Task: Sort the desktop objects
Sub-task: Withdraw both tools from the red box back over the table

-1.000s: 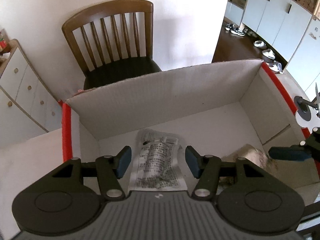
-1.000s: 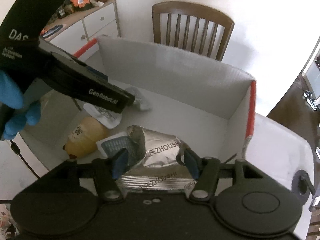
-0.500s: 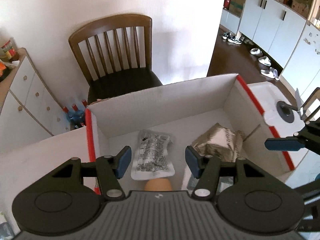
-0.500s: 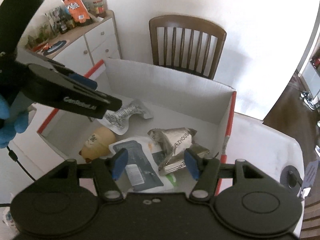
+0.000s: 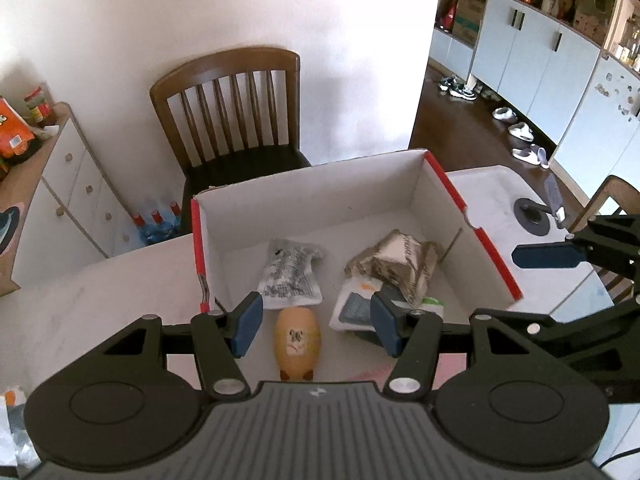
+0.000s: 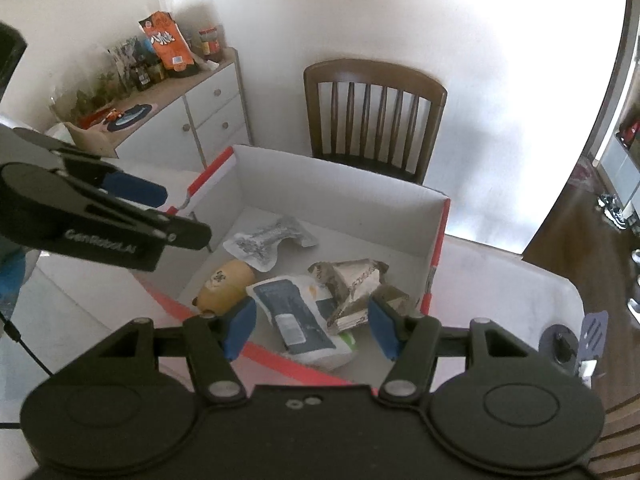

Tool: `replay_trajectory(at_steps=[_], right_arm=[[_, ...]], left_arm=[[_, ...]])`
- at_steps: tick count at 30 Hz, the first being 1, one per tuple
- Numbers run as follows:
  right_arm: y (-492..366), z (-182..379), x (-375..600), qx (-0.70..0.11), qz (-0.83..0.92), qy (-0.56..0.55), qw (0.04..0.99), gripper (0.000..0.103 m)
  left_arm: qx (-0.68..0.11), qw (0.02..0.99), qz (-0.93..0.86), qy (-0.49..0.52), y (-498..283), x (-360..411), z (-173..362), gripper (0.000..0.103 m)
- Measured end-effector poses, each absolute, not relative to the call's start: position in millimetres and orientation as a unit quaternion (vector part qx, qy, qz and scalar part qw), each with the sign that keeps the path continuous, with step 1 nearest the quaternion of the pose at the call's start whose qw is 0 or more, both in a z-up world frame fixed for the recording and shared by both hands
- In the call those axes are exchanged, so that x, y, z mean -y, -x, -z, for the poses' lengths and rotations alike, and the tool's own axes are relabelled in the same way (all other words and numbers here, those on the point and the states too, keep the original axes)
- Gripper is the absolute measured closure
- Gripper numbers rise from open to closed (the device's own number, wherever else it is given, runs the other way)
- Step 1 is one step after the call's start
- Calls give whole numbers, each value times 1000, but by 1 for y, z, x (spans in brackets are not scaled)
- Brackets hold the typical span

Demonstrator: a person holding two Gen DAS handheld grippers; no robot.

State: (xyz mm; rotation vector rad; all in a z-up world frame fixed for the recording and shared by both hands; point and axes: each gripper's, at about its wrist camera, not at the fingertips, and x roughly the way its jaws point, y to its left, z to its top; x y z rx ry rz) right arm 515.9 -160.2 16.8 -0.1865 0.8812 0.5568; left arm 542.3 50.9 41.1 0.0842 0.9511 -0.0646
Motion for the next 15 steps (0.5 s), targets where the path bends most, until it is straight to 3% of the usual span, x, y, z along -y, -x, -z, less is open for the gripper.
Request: replay_trajectory(at_steps=[15], right_arm=[[-480, -37, 178, -405, -273, 78, 869, 41]], left_arm=[[-439, 896, 44, -42, -480, -30, -62, 45]])
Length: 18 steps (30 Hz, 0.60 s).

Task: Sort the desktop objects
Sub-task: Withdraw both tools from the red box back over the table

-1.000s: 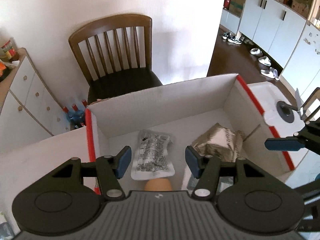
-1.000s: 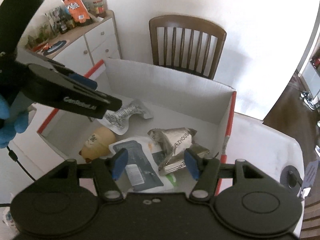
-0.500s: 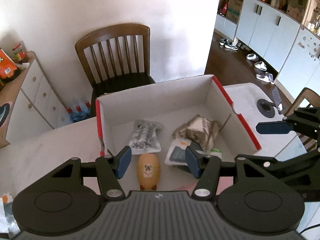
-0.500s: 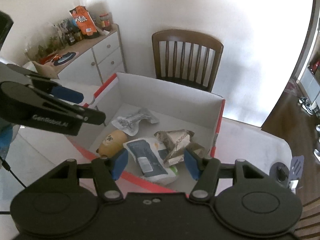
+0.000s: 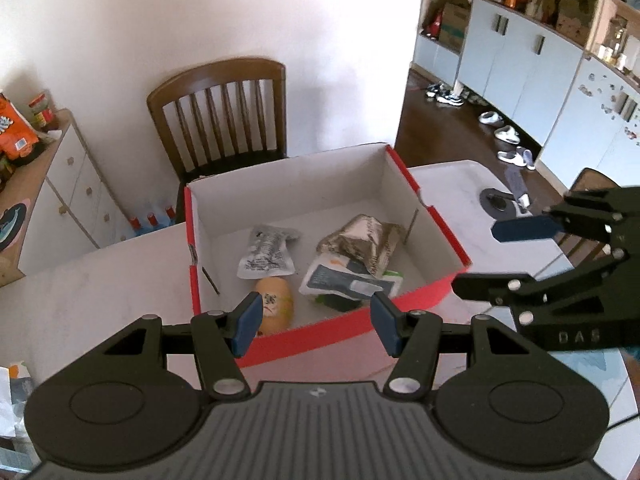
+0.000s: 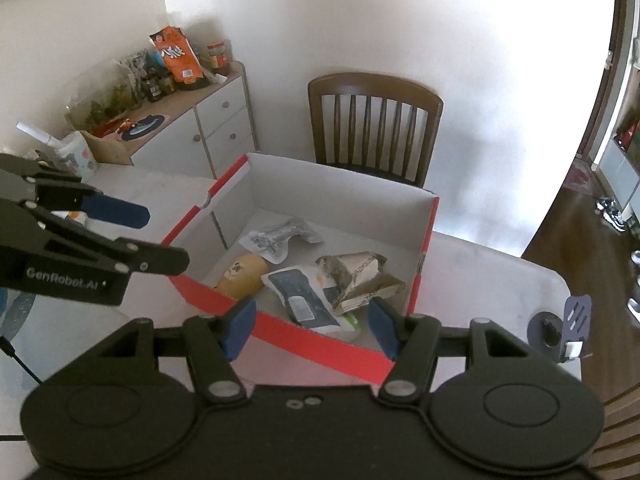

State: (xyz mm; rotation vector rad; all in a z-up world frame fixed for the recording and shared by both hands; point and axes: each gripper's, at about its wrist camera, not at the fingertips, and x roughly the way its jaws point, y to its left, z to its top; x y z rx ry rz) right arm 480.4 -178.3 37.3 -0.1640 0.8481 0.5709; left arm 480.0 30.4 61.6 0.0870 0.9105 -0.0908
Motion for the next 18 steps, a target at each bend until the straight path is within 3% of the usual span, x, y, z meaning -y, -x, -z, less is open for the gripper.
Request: replay_trajectory(at_steps=[5, 13, 18], right_arm=[[-470, -40, 187, -398, -277, 78, 871, 40], [-454, -44, 201, -388, -292, 64, 872, 40], [-441, -43, 204, -384, -302, 58, 871, 40]], left_arm=[[-432, 900, 35, -33, -460, -29, -62, 45], [-421, 907, 23, -23, -427, -27, -65, 22], [-414, 910, 15, -9, -403, -29, -63, 14]])
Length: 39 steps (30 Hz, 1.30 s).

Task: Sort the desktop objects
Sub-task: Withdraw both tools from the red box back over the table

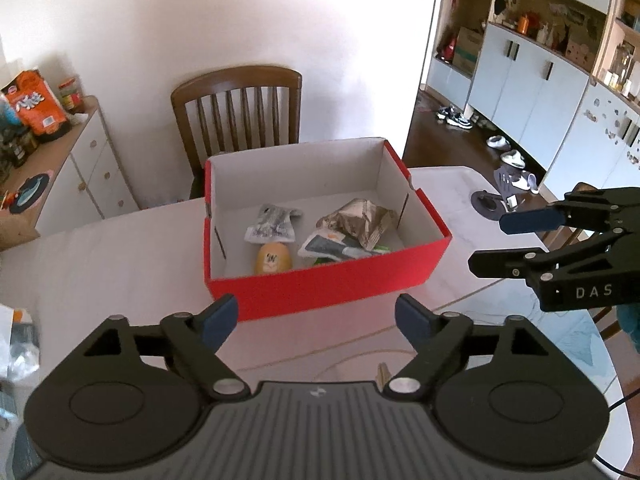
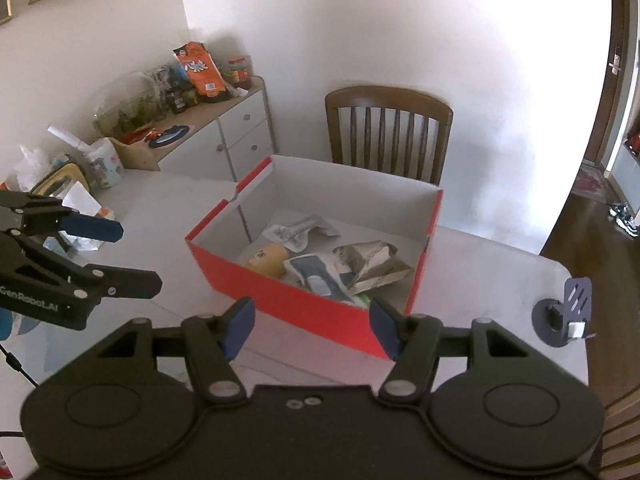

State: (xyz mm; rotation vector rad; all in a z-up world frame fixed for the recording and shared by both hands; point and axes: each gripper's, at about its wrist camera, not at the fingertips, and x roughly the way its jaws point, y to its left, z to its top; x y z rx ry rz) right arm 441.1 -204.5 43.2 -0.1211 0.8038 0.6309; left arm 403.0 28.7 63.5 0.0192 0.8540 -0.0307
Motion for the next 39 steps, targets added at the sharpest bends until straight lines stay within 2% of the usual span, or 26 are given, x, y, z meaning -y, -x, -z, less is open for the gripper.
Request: replay_trajectory(at_steps=[3, 13, 39], right_arm=[[-431, -42, 206, -386, -304, 55, 869, 39], [-391, -36, 200, -393, -308, 48, 865, 39], [-322, 12, 135, -411, -290, 52, 863, 39]], left_arm=[[-405, 914, 16, -1, -387, -30, -63, 0], [-399, 916, 16, 20, -346, -39, -54, 0], [-382, 924, -8, 1, -256, -87, -21, 0]])
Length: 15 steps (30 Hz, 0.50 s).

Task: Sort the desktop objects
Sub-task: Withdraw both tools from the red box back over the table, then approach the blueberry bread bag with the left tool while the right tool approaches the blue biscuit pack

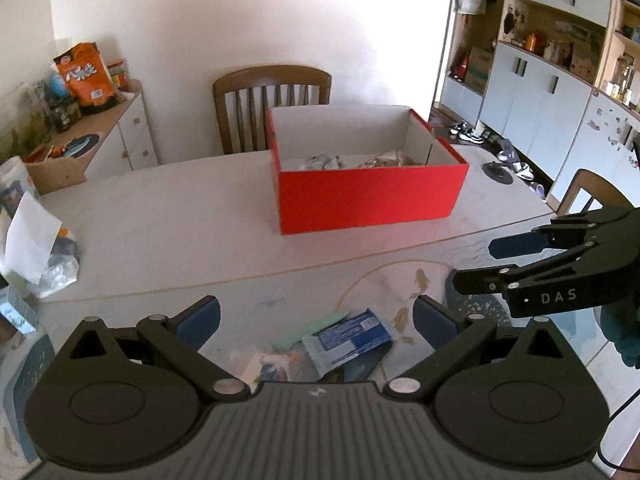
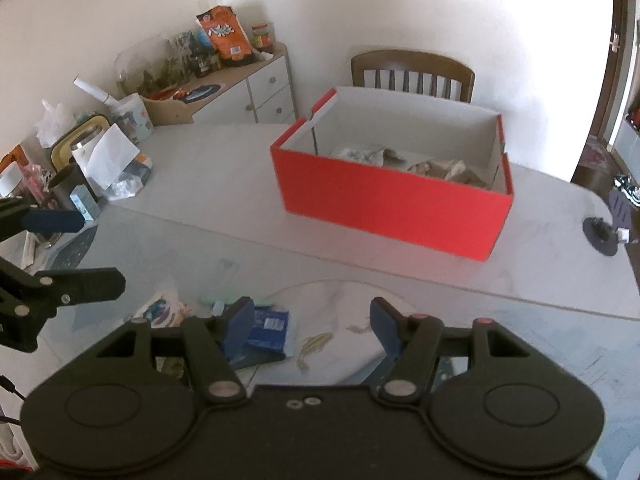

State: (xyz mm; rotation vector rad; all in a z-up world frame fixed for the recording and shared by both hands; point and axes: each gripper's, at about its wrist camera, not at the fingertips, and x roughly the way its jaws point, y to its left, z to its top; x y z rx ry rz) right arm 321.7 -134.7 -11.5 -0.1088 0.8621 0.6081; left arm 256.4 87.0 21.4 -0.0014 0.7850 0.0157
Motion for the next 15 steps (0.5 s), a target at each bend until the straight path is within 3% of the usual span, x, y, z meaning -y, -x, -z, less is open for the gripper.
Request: replay_trajectory(at_steps=[15], right_arm=[[-306, 47, 97, -439, -287, 49, 850, 39]], left_arm=[[-405, 914, -13, 14, -238, -120, 21, 0]])
